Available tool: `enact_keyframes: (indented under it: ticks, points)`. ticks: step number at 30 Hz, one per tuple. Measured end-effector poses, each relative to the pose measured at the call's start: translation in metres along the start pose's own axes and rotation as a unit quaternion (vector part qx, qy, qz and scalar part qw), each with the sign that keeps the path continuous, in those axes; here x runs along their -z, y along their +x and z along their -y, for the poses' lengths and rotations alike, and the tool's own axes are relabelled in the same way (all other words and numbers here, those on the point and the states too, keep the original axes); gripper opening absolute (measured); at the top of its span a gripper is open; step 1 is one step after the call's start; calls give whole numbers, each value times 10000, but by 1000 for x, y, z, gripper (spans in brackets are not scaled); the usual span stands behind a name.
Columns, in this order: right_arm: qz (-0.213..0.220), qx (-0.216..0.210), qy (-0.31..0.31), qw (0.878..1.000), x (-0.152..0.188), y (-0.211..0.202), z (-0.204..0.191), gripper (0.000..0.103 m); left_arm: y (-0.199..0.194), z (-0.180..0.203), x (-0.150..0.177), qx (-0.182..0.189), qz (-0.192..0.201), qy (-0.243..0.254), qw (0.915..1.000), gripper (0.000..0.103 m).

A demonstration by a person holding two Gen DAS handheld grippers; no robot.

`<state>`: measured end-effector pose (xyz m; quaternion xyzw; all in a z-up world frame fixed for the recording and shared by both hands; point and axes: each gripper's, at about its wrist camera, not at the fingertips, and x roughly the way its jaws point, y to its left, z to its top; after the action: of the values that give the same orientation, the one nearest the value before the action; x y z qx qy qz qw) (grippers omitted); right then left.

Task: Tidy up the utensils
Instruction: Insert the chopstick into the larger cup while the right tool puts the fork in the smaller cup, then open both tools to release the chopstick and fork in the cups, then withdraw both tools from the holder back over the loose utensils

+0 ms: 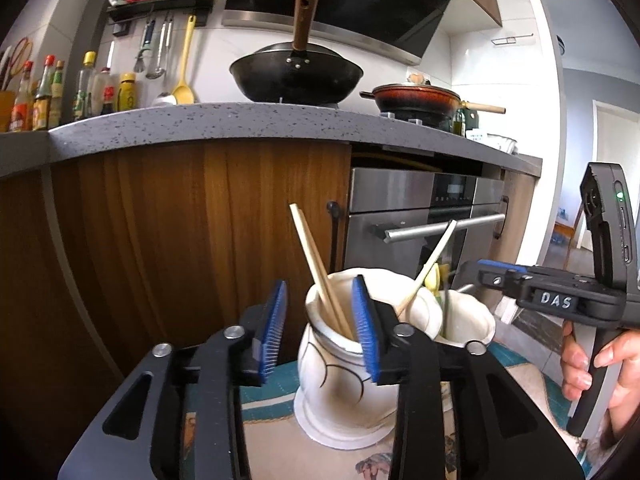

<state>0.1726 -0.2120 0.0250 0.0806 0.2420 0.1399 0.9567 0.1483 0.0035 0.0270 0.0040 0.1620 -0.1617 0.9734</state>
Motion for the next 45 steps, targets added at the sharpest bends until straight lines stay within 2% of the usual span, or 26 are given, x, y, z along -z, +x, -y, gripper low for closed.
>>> enact_keyframes:
  ticks: [2, 5, 7, 11, 14, 18, 29, 37, 45]
  points:
    - [84, 10, 33, 10000, -1, -10, 2, 53, -6, -2, -1, -40, -6, -15, 10000, 45]
    - [136, 31, 76, 9999, 1, -22, 3, 64, -15, -3, -2, -112, -11, -24, 9999, 54]
    - [127, 38, 105, 9999, 4, -29, 4, 70, -22, -4, -1, -215, -35, -47, 9998, 68]
    - [122, 59, 103, 9999, 13, -44, 4, 87, -35, -5, 1, -326, -86, -80, 9994, 80]
    - [96, 202, 25, 9997, 21, -54, 1, 93, -44, -5, 4, -398, -159, -44, 9991, 88]
    - [81, 345, -42, 9994, 31, -65, -2, 97, -58, -4, 10, -486, -225, -4, 9986, 92]
    - [-158, 543, -138, 9983, 57, -81, -7, 98, -83, 7, 34, -758, -614, 218, 9950, 94]
    - [-399, 595, -151, 9973, 78, -90, -5, 98, -87, 13, 62, -882, -1152, 291, 9890, 94]
    - [-679, 598, -189, 9957, 99, -91, 0, 98, -81, 15, 97, -942, -1810, 252, 9786, 94]
